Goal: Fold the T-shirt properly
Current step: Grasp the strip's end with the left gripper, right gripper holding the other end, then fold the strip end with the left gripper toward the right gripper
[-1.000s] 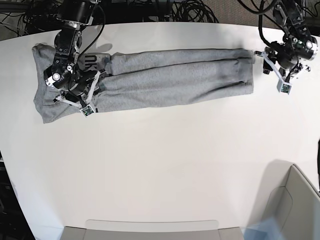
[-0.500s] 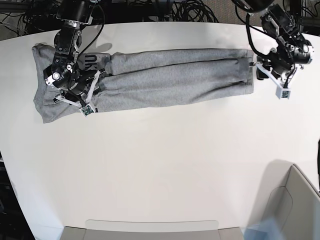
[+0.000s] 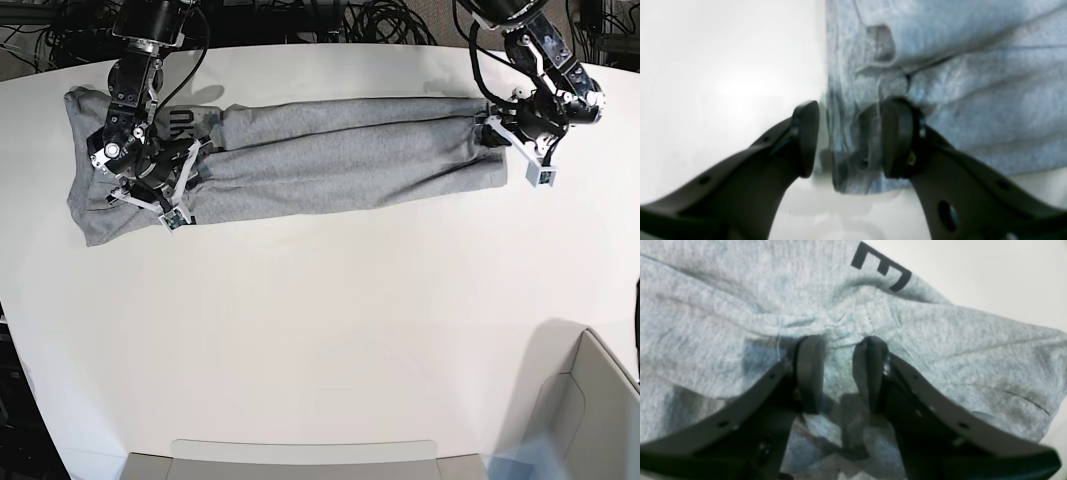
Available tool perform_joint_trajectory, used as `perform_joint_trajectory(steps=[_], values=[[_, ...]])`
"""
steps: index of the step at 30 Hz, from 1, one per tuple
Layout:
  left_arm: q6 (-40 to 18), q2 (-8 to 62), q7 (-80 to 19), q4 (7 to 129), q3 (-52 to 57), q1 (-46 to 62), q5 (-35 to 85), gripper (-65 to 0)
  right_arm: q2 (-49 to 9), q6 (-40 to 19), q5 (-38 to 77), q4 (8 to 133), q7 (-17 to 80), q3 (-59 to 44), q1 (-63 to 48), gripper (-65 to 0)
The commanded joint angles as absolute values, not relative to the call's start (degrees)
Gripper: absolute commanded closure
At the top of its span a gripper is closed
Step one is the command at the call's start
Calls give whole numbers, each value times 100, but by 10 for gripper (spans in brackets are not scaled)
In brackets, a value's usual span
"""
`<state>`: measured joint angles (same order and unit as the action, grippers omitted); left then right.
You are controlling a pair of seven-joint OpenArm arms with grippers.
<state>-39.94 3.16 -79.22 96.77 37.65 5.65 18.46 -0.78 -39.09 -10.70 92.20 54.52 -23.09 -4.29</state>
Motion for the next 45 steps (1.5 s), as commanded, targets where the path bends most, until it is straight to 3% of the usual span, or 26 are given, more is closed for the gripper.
perform_joint_trajectory(steps=[1,12,19,22,31,38,45], values=[[-4000,347,-7934,9648,3749,549,1833,-355,-119,-4000,-1367,9165,5974,-2316,-549,-220],[-4000,198,-7996,9473,3222,558,1868,-339,-233,-4000,-1367,9165,5974,-2316,-549,-220],[-4000,171,-7996,9455,2730,699,1833,-157,-233,-4000,-1367,9165,5974,-2316,-549,-220],[-4000,259,-7996,9437,2853,699,1833,0,-242,-4000,-1367,9165,5974,-2325,-558,-220],[-4000,769,-8000,9226,3837,673,1833,0,-251,-4000,-1314,9235,5974,-2334,-532,-220],[-4000,1402,-8000,9226,4215,207,1833,0,-136,-4000,-479,10413,6000,-2343,-576,-220],[-4000,1754,-8000,9244,4180,13,1824,0,92,-4000,-84,11002,5982,-3231,-558,-220]])
